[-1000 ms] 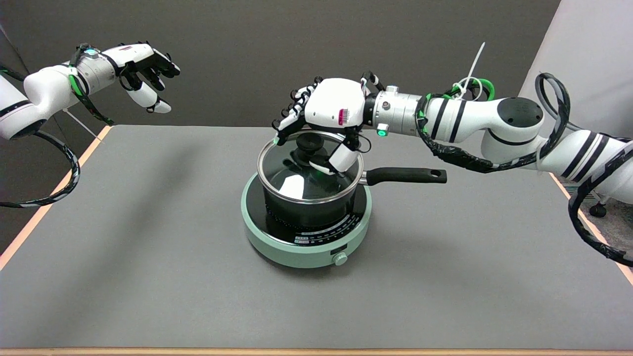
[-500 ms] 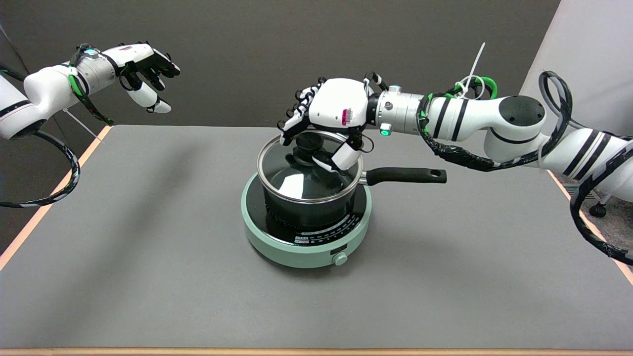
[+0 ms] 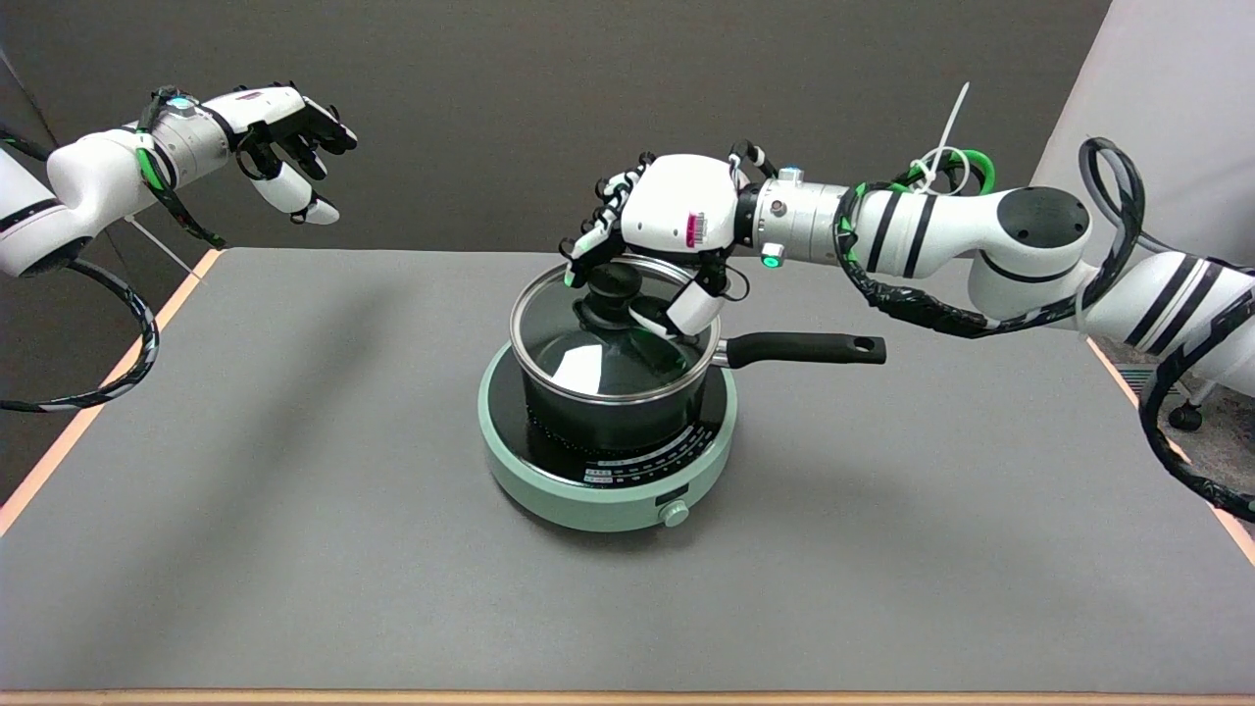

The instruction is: Pick up the pot lid.

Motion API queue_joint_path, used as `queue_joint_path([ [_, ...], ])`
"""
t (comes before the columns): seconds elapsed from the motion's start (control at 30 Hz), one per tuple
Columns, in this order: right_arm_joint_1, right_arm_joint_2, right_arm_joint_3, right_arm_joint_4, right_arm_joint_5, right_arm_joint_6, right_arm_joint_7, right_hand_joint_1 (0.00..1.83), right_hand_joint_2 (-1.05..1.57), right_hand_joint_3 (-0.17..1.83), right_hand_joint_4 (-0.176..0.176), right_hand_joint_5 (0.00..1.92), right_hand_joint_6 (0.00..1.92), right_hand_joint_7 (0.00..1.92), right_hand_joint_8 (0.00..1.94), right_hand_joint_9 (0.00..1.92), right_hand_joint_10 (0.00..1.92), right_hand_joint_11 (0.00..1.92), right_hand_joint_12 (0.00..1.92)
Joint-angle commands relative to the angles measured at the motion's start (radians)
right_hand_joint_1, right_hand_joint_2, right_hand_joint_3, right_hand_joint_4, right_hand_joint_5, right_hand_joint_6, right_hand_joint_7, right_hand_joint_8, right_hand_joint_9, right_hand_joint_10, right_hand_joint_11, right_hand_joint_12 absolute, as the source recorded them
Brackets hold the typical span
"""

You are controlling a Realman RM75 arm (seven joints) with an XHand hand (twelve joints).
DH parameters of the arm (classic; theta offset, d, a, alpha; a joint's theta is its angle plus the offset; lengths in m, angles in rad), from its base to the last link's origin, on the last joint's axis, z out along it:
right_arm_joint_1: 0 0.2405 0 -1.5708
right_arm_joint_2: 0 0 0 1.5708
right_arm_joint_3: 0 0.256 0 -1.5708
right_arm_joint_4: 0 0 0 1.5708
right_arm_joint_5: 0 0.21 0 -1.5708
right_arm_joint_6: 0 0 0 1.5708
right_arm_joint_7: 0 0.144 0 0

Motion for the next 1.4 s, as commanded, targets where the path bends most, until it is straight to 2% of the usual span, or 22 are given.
queue_joint_path([
  [0.03,0.000,0.010,-0.001,0.031,-0.004,0.008,0.054,0.88,0.65,0.97,0.158,0.64,0.41,0.80,0.31,0.76,0.60,0.48,0.97],
  [0.4,-0.006,0.008,-0.001,0.040,-0.004,0.003,0.055,0.95,0.66,0.91,0.168,0.68,0.43,0.84,0.33,0.79,0.60,0.48,0.99],
  [0.47,-0.006,0.008,-0.001,0.041,-0.004,0.000,0.055,0.91,0.67,0.94,0.176,0.68,0.50,0.85,0.37,0.79,0.63,0.49,0.99],
  [0.53,-0.008,0.008,-0.001,0.041,-0.004,-0.002,0.055,0.96,0.71,0.84,0.176,0.72,0.59,0.89,0.43,0.82,0.65,0.52,1.01],
  [0.57,-0.008,0.008,-0.001,0.040,-0.004,-0.004,0.055,0.95,0.69,0.91,0.176,0.72,0.67,0.90,0.47,0.83,0.69,0.53,1.04],
  [0.7,-0.011,0.004,-0.001,0.036,-0.004,-0.010,0.055,1.01,0.71,0.89,0.176,0.73,0.83,0.92,0.57,0.86,0.78,0.57,1.10],
  [0.73,-0.011,0.003,-0.001,0.036,-0.004,-0.010,0.055,1.22,0.89,0.52,0.176,0.73,0.87,0.92,0.92,0.87,0.82,0.58,1.09],
  [0.77,-0.011,0.003,-0.001,0.036,-0.004,-0.010,0.055,1.27,1.05,0.23,0.068,0.73,1.15,0.95,1.07,0.88,0.87,0.60,1.09],
  [0.8,-0.011,0.003,-0.001,0.036,-0.004,-0.010,0.055,1.20,1.08,0.20,-0.038,0.74,1.39,0.98,1.01,0.88,0.92,0.61,1.10],
  [0.93,-0.008,0.001,-0.001,0.034,-0.004,-0.010,0.055,1.19,1.05,0.28,-0.013,0.75,1.35,0.97,1.11,0.88,1.11,0.64,1.14],
  [1.03,-0.006,0.001,-0.001,0.032,-0.004,-0.010,0.055,1.19,1.03,0.34,-0.010,0.74,1.36,0.95,1.17,0.89,1.20,0.65,1.14],
  [1.07,-0.006,0.000,-0.001,0.032,-0.004,-0.010,0.055,1.34,0.91,0.50,0.165,0.71,1.18,0.90,1.26,0.87,1.24,0.67,1.13],
  [1.1,-0.005,0.000,-0.001,0.032,-0.004,-0.010,0.055,1.35,0.90,0.52,0.176,0.70,1.18,0.89,1.28,0.87,1.27,0.67,1.14],
  [1.23,-0.004,0.000,-0.001,0.030,-0.004,-0.010,0.055,1.35,0.90,0.56,0.176,0.66,1.23,0.87,1.34,0.84,1.39,0.68,1.14],
  [1.4,0.000,0.000,-0.001,0.025,-0.004,-0.010,0.055,1.35,0.89,0.58,0.176,0.65,1.23,0.87,1.34,0.82,1.45,0.68,1.15],
])
